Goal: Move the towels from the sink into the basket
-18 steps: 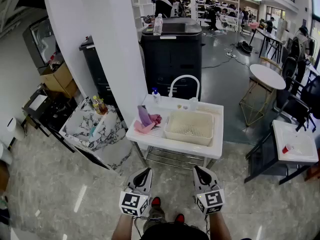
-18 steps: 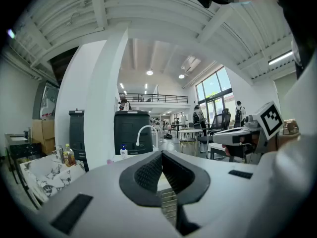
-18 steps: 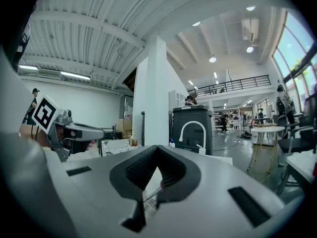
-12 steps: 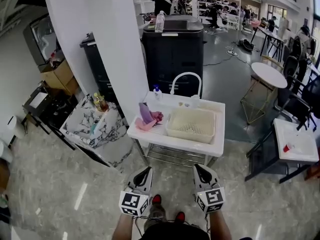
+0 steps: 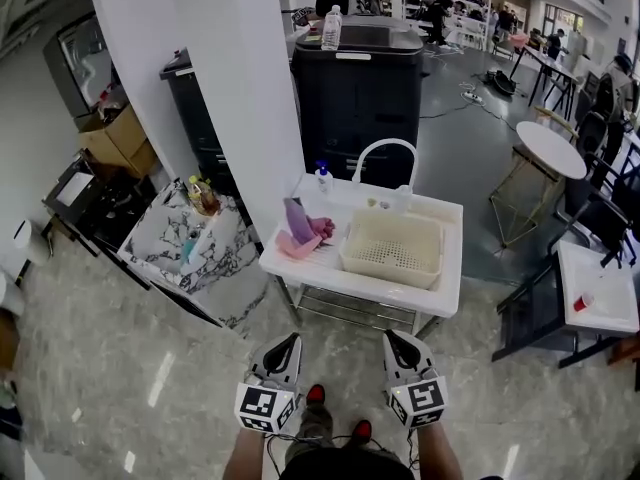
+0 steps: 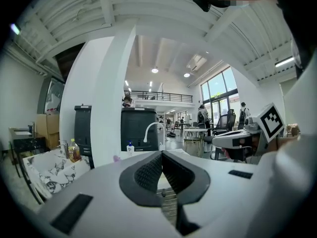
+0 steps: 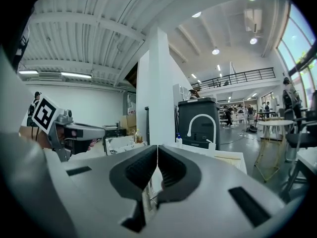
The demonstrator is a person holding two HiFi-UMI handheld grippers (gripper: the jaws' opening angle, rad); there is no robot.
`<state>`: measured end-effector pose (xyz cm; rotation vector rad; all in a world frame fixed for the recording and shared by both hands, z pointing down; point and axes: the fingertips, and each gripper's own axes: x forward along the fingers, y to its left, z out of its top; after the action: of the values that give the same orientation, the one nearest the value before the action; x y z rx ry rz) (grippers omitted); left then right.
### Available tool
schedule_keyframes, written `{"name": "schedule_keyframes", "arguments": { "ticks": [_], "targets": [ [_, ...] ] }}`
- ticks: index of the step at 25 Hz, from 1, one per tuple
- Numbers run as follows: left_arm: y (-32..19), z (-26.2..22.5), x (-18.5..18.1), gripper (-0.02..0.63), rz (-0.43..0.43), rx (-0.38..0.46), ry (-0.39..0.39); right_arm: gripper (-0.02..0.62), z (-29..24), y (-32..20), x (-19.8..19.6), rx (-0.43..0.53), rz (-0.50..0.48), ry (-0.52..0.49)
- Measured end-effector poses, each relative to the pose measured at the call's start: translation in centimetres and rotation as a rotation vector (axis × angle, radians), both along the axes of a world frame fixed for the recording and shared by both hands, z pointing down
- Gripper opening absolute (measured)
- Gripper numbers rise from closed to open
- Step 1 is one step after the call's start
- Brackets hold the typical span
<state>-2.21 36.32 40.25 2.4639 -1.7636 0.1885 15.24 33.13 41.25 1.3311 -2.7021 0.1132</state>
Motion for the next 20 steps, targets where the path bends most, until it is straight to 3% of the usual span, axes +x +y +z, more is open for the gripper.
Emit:
{"name": "schedule_keyframes", "arguments": {
  "ticks": [20],
  "targets": [
    [-13.5,0.5,-12.5,0.008,0.037,-0.001,-0.013,0.029,-0.3,-12.9,-14.7,0.012,-0.013,0.033]
  ]
}}
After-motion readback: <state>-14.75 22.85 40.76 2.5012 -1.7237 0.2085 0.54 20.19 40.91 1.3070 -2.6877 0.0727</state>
